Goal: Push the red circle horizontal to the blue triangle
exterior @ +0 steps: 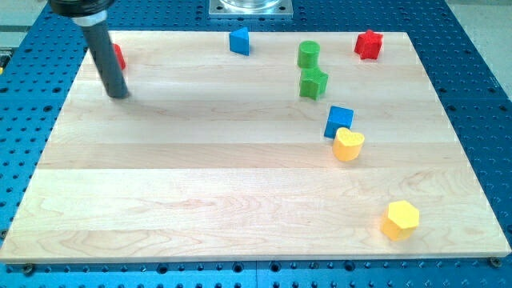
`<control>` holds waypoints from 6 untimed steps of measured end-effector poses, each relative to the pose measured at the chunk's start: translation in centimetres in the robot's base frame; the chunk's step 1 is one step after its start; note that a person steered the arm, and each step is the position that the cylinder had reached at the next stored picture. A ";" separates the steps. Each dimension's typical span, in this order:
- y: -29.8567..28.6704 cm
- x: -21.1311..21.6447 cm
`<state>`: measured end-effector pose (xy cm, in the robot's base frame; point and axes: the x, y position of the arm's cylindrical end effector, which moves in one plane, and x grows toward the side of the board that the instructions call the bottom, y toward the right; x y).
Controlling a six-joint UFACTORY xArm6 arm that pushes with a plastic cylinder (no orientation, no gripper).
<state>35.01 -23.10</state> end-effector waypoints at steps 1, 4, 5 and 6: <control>-0.1 -0.8; -0.8 -7.2; -0.7 -9.2; -0.5 -9.3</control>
